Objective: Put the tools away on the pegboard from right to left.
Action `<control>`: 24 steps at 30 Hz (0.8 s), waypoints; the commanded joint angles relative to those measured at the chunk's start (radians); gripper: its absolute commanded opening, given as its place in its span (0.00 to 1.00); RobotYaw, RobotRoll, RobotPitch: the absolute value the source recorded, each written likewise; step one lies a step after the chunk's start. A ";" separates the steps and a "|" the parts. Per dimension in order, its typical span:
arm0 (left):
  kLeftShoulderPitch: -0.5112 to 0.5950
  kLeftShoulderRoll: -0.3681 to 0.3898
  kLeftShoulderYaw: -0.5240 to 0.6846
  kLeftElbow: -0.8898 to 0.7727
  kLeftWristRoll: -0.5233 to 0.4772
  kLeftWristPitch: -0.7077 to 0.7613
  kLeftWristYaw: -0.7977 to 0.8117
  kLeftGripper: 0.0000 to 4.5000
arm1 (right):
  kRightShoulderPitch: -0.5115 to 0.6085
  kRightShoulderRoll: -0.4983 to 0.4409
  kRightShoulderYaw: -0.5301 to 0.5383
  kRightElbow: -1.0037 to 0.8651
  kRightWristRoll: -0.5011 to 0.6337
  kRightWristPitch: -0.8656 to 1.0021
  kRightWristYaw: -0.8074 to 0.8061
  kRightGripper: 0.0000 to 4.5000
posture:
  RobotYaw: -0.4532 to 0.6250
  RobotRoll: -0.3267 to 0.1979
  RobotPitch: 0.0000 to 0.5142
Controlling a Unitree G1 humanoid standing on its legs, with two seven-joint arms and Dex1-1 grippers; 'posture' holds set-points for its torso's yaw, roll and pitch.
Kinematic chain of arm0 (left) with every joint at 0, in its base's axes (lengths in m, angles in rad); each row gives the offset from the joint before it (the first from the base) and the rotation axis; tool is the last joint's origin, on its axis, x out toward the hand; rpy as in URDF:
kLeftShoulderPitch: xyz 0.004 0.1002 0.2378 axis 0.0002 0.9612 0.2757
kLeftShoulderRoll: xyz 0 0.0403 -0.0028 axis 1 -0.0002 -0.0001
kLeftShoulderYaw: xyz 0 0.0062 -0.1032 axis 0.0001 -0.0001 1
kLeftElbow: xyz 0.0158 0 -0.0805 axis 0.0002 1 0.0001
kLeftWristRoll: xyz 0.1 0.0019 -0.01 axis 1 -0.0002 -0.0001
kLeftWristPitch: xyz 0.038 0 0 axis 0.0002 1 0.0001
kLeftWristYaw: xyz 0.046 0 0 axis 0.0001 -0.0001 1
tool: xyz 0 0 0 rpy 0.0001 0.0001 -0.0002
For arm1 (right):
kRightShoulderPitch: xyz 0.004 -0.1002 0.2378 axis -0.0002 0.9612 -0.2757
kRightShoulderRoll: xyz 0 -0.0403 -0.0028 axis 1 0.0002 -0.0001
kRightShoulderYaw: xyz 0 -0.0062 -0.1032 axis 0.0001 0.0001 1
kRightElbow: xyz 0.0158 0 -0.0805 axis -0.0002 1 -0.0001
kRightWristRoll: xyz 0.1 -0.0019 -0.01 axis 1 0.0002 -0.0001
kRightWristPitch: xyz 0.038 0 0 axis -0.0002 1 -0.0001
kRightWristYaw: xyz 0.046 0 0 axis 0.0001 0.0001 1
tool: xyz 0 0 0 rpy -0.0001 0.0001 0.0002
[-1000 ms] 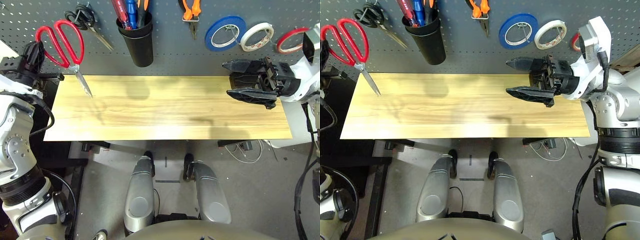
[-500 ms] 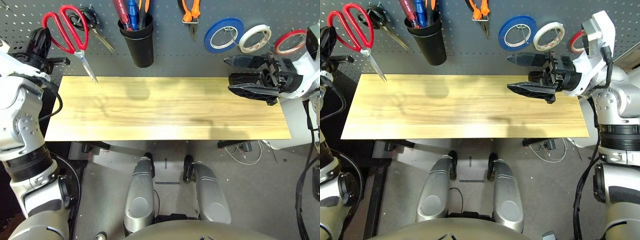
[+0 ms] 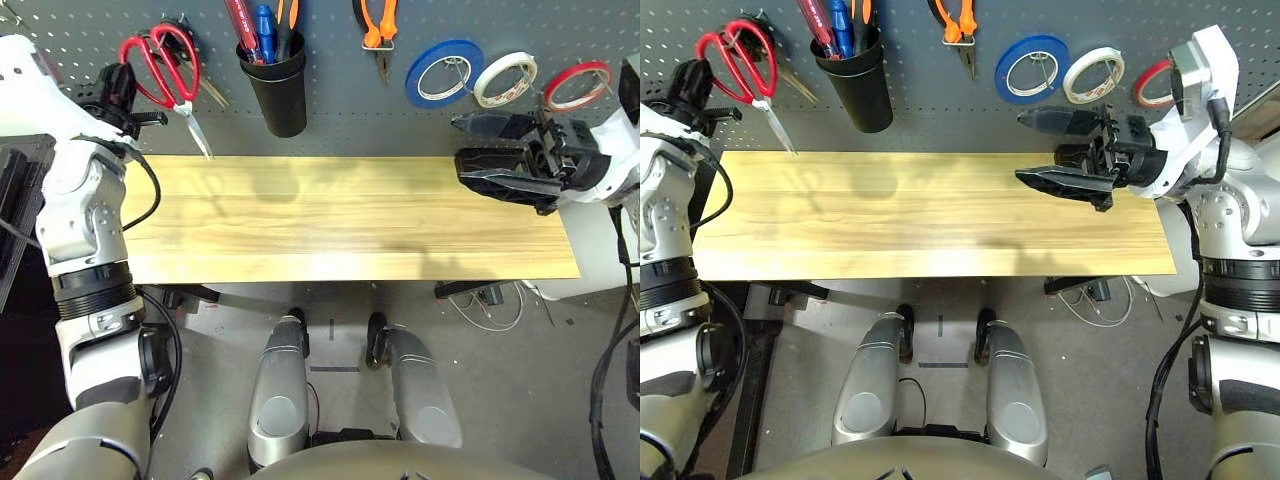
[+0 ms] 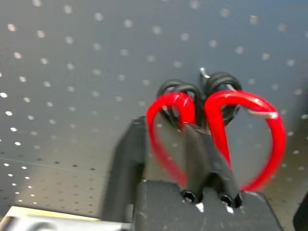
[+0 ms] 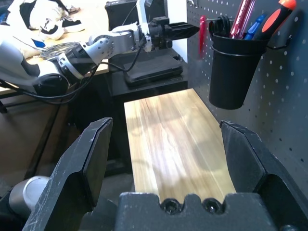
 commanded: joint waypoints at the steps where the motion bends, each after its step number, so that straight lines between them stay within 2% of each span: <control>1: 0.052 0.017 0.001 -0.017 0.001 0.033 -0.021 0.64 | 0.014 -0.002 0.002 0.005 -0.022 -0.011 -0.012 1.00 | 0.44 0.62 0.45; 5: 0.133 0.045 0.006 -0.092 -0.012 0.086 -0.052 0.96 | 0.012 0.030 0.006 0.029 -0.051 -0.046 -0.044 1.00 | 0.45 0.62 0.45; 6: 0.151 0.050 0.008 -0.109 -0.016 0.100 -0.059 0.99 | 0.012 0.038 0.006 0.037 -0.061 -0.061 -0.052 1.00 | 0.45 0.62 0.45; 10: 0.271 0.071 0.030 -0.196 -0.057 0.182 -0.108 0.99 | 0.034 0.074 -0.001 0.081 -0.120 -0.120 -0.119 1.00 | 0.46 0.62 0.46; 14: 0.330 0.075 0.016 -0.230 -0.075 0.213 -0.150 0.99 | 0.064 0.115 -0.015 0.144 -0.173 -0.203 -0.184 1.00 | 0.46 0.62 0.45; 19: 0.359 0.065 -0.015 -0.210 -0.044 0.183 -0.162 0.99 | 0.083 0.155 -0.036 0.200 -0.220 -0.294 -0.271 1.00 | 0.45 0.62 0.45; 21: 0.379 0.073 -0.054 -0.191 0.002 0.123 -0.181 0.99 | 0.104 0.166 -0.039 0.220 -0.238 -0.314 -0.314 1.00 | 0.45 0.62 0.44; 24: 0.388 0.044 -0.072 -0.150 0.019 0.073 -0.185 0.99 | 0.152 0.180 -0.040 0.234 -0.285 -0.341 -0.400 1.00 | 0.44 0.62 0.44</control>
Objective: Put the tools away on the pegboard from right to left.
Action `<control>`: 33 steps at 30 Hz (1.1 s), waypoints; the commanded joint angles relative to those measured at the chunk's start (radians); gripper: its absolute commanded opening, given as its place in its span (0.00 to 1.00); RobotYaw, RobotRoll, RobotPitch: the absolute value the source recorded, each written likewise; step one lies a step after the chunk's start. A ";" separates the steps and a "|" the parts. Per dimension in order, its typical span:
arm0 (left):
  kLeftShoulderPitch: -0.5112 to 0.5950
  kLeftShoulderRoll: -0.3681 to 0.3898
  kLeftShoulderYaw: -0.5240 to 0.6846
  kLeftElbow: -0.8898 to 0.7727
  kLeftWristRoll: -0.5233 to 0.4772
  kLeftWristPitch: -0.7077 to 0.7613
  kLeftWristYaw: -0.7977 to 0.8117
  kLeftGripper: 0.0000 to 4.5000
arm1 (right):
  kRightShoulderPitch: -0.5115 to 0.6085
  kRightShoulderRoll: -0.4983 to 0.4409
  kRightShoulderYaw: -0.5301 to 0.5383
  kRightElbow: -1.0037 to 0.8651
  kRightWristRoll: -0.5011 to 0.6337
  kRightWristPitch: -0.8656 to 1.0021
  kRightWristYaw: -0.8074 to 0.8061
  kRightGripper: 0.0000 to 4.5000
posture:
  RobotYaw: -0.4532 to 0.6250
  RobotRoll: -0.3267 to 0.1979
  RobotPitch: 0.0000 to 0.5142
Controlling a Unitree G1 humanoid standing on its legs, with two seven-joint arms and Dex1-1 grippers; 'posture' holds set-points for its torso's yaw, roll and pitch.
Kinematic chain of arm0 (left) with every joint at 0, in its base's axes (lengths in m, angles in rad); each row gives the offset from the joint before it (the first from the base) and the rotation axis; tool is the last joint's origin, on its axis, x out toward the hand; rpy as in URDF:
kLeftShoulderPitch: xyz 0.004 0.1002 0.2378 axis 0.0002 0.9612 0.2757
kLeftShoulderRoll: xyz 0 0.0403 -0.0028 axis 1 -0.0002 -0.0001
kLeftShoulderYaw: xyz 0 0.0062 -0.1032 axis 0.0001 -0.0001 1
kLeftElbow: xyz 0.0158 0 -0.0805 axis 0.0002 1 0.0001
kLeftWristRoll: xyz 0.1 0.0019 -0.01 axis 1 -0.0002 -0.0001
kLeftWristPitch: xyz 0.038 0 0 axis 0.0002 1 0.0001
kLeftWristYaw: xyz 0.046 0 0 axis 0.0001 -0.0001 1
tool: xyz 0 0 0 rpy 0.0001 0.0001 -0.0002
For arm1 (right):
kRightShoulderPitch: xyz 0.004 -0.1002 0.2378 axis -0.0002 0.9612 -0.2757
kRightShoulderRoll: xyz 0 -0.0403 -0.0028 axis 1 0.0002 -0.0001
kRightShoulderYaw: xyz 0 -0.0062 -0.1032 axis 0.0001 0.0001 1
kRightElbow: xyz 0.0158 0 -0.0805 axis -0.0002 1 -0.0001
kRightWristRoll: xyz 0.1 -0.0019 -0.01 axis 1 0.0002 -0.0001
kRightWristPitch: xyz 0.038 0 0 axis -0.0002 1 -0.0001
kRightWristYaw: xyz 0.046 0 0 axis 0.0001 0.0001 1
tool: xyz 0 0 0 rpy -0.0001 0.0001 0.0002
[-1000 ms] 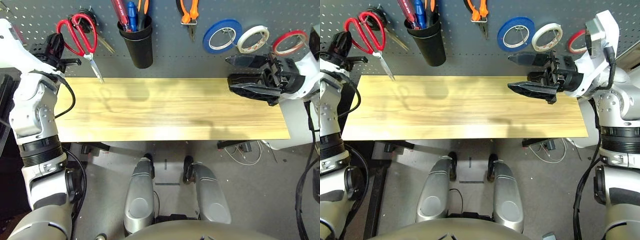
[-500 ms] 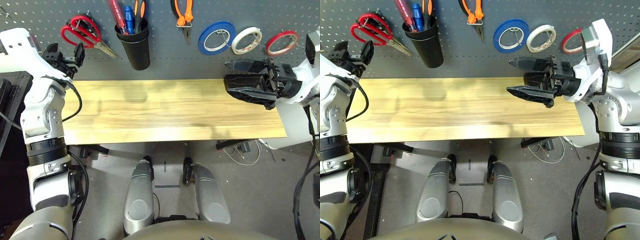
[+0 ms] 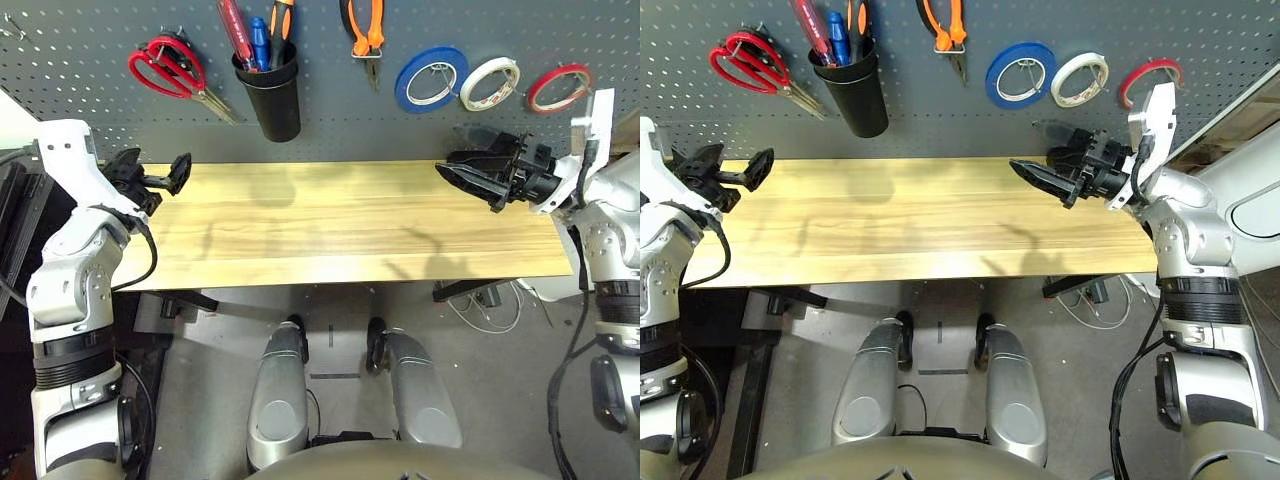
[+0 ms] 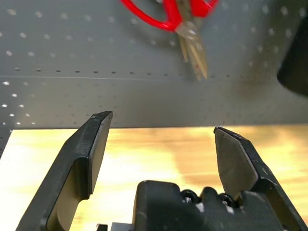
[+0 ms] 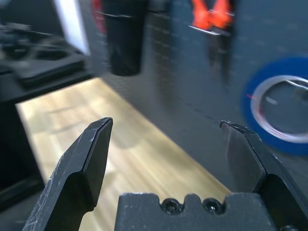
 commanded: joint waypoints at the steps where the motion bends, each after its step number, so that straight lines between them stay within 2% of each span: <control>1: 0.021 -0.030 -0.039 0.056 0.036 -0.071 -0.015 0.99 | 0.065 0.018 -0.018 0.031 -0.059 -0.035 -0.095 1.00 | 0.44 0.62 0.44; 7: 0.023 -0.092 -0.058 0.130 0.060 -0.194 -0.017 0.99 | 0.111 0.083 -0.042 0.089 -0.131 -0.077 -0.294 1.00 | 0.42 0.62 0.43; 11: 0.024 -0.140 -0.067 0.228 0.117 -0.328 0.032 0.99 | 0.091 0.146 -0.023 0.213 -0.222 -0.202 -0.431 1.00 | 0.41 0.62 0.42; 17: 0.012 -0.183 -0.075 0.344 0.163 -0.463 0.073 0.99 | 0.029 0.200 -0.028 0.400 -0.297 -0.351 -0.576 1.00 | 0.40 0.62 0.40; 22: 0.005 -0.188 -0.067 0.372 0.150 -0.458 0.068 0.99 | 0.008 0.208 -0.023 0.482 -0.310 -0.417 -0.592 1.00 | 0.40 0.62 0.37; 33: 0.032 -0.216 -0.075 0.372 0.160 -0.483 0.093 0.99 | 0.006 0.205 -0.028 0.516 -0.309 -0.483 -0.591 1.00 | 0.39 0.62 0.31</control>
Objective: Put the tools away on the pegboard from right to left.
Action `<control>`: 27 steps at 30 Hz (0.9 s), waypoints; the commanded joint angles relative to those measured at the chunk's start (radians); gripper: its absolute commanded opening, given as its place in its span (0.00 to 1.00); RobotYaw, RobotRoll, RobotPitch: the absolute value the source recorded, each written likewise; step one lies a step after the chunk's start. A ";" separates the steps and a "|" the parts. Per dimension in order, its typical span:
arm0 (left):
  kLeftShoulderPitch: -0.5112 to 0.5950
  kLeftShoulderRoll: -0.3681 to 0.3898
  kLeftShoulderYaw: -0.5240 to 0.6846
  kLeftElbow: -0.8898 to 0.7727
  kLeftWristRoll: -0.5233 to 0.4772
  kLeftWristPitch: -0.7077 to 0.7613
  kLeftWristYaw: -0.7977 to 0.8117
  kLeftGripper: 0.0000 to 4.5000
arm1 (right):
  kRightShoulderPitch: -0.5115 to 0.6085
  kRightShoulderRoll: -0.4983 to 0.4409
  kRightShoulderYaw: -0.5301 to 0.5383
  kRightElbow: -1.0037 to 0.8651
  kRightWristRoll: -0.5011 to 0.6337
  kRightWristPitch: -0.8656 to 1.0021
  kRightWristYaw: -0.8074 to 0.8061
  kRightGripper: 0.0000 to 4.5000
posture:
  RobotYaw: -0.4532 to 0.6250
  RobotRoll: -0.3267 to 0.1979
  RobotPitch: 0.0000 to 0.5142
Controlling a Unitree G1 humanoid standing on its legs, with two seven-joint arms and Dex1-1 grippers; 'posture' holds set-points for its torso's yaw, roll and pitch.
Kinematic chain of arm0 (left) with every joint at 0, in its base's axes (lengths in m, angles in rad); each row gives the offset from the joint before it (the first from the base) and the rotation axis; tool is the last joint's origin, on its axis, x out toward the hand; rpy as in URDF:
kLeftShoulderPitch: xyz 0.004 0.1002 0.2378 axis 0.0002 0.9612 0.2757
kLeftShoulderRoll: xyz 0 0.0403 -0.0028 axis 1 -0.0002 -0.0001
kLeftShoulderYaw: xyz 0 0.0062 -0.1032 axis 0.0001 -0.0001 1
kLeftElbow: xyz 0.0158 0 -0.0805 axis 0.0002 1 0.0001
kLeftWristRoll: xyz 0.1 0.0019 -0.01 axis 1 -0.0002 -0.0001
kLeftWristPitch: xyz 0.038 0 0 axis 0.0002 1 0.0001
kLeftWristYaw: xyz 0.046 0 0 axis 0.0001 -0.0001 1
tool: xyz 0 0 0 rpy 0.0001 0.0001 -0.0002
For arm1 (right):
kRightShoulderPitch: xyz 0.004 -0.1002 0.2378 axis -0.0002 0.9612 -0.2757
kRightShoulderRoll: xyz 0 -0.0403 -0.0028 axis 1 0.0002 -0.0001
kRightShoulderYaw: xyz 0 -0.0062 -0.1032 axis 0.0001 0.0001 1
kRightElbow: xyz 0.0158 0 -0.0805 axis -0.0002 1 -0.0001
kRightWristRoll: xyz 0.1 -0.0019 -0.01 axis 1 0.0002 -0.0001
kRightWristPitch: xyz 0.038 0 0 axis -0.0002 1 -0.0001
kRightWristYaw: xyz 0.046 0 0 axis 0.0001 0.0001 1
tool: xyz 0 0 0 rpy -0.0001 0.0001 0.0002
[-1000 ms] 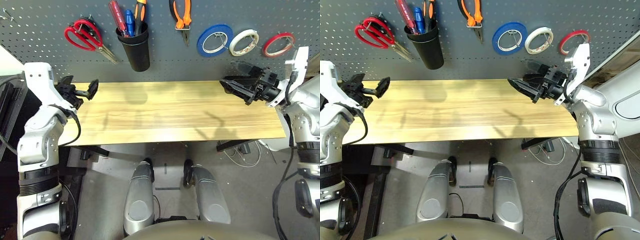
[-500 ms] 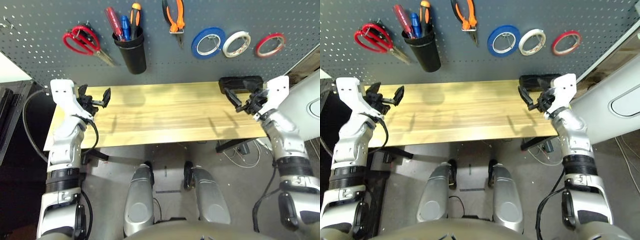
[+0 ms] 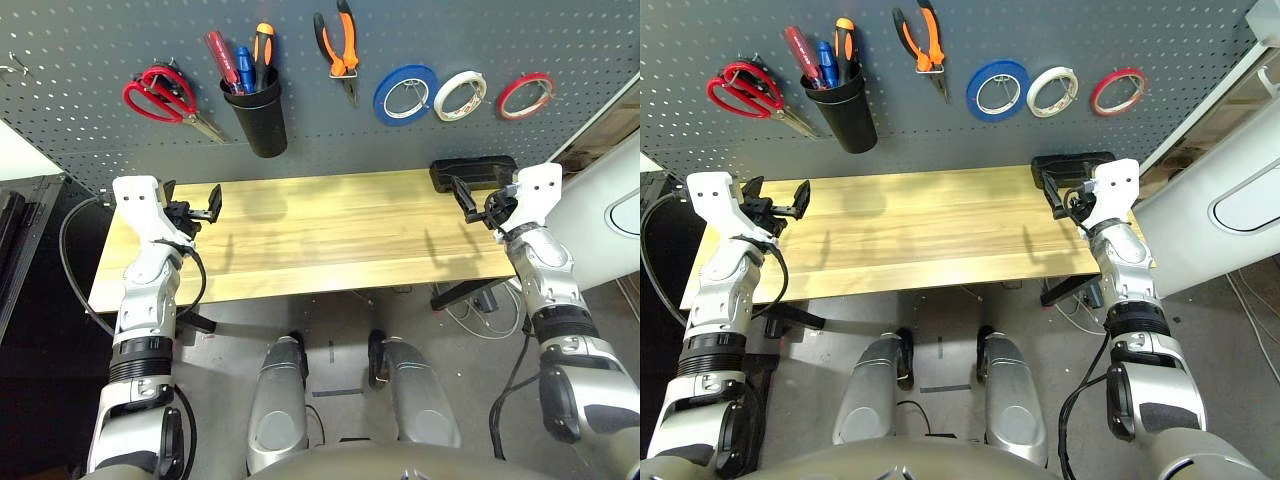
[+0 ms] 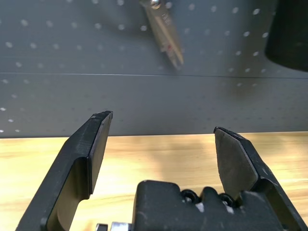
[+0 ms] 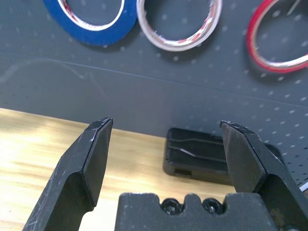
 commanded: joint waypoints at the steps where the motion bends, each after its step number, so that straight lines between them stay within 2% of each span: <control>1: 0.038 -0.015 0.000 -0.014 -0.004 0.003 0.003 0.99 | 0.007 -0.008 -0.015 0.022 0.003 -0.023 -0.004 1.00 | 0.39 0.62 0.32; 18: 0.031 -0.029 0.001 0.004 0.015 0.011 0.068 0.99 | -0.065 -0.024 -0.005 0.143 -0.011 -0.078 0.005 1.00 | 0.40 0.62 0.30; 27: 0.035 -0.045 -0.010 -0.022 0.013 0.021 0.069 0.99 | -0.062 -0.022 -0.002 0.148 -0.005 -0.079 0.026 1.00 | 0.40 0.62 0.33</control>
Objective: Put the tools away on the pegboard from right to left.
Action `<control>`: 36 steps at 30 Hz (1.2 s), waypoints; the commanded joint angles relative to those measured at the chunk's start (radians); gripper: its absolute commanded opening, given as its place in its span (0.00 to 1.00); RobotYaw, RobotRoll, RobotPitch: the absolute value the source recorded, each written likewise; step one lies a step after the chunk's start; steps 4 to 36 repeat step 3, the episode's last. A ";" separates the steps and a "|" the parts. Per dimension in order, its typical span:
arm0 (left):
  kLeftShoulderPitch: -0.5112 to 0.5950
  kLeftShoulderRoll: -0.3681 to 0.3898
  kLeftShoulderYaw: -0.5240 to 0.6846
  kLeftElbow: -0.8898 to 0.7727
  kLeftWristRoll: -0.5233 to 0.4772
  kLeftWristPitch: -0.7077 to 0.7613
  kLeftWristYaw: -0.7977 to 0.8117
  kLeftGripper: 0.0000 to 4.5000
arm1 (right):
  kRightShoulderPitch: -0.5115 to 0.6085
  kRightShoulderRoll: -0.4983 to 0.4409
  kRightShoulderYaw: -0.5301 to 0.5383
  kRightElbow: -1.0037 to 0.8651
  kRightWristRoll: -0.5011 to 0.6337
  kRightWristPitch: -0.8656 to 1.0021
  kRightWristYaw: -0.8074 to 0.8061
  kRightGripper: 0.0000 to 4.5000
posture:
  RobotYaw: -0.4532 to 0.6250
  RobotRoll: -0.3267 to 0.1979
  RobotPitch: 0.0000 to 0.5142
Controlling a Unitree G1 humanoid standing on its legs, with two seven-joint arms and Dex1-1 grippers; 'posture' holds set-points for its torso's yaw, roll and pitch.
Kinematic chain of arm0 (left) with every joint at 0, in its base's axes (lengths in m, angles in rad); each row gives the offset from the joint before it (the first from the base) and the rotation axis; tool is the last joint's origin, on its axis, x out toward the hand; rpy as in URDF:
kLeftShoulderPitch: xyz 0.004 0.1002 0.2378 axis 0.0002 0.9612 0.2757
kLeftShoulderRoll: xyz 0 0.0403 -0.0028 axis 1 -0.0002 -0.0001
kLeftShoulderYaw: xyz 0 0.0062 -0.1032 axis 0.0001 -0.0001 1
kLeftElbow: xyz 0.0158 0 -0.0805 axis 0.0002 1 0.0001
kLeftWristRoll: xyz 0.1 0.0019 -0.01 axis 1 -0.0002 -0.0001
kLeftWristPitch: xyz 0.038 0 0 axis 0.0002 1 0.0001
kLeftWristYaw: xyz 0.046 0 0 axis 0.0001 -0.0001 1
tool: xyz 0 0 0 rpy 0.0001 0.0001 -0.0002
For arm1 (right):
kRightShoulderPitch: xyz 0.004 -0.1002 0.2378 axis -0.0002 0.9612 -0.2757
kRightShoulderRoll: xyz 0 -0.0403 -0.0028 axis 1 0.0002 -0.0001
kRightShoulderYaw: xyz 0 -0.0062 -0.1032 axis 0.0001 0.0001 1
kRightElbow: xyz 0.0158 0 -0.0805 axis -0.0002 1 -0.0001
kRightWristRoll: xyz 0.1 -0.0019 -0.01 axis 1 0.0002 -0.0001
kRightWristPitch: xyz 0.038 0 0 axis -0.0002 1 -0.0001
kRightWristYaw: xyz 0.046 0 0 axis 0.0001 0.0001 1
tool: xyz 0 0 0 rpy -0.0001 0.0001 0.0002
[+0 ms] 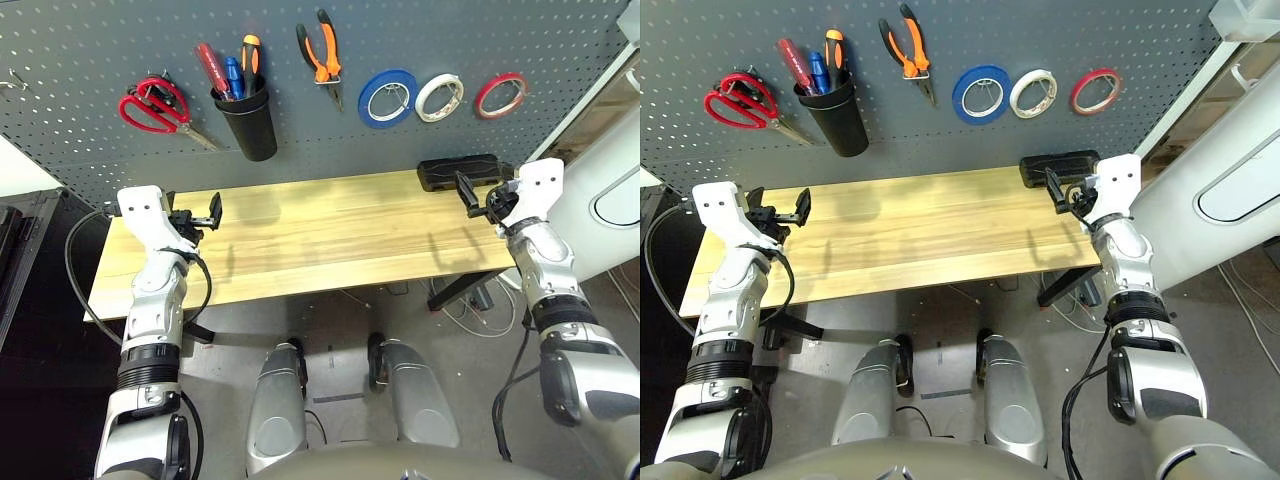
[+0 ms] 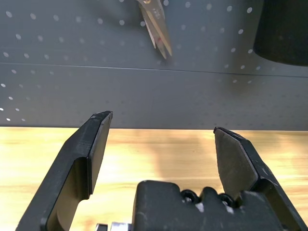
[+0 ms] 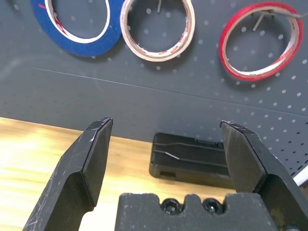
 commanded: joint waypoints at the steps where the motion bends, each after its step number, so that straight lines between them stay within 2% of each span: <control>1: 0.008 -0.013 -0.009 -0.026 0.000 0.020 0.005 0.99 | 0.021 -0.003 -0.003 -0.001 0.002 0.001 0.015 1.00 | 0.40 0.62 0.34; 36: 0.014 -0.014 -0.006 -0.038 -0.002 0.024 0.005 0.99 | 0.027 0.000 -0.003 -0.007 0.004 0.005 0.019 1.00 | 0.42 0.62 0.34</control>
